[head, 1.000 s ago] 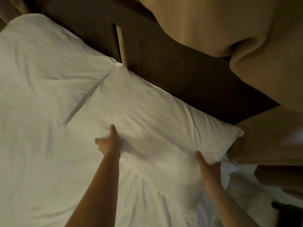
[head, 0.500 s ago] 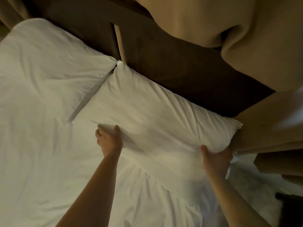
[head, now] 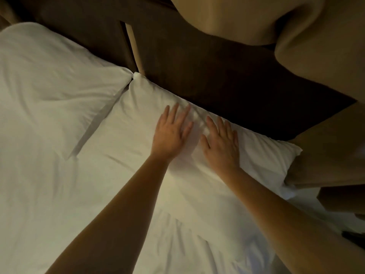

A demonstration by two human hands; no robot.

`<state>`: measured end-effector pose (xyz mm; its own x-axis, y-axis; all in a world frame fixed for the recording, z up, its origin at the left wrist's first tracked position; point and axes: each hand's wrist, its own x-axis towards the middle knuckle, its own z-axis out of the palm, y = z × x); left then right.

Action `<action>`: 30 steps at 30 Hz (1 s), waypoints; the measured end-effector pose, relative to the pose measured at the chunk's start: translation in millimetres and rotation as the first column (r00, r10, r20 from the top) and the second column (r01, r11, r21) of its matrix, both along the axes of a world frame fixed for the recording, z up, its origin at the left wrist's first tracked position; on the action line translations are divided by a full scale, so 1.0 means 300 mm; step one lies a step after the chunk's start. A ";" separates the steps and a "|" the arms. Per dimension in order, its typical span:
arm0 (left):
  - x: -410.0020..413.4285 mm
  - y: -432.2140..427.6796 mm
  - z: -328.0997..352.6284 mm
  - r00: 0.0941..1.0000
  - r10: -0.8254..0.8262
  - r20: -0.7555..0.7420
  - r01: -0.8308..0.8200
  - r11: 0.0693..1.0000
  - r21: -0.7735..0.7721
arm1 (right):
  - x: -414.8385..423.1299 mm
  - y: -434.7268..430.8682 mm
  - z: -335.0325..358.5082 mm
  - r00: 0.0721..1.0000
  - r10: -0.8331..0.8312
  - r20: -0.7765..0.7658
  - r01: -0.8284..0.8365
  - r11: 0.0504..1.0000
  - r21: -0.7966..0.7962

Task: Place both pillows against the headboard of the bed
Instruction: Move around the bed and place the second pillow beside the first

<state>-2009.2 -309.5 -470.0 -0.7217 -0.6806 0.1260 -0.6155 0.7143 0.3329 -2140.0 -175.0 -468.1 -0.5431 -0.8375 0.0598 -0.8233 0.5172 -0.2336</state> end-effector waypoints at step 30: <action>0.113 -0.065 -0.140 0.981 0.054 0.186 -0.059 0.998 0.024 | -0.056 0.082 -0.163 0.998 0.012 -0.058 -0.006 0.996 0.094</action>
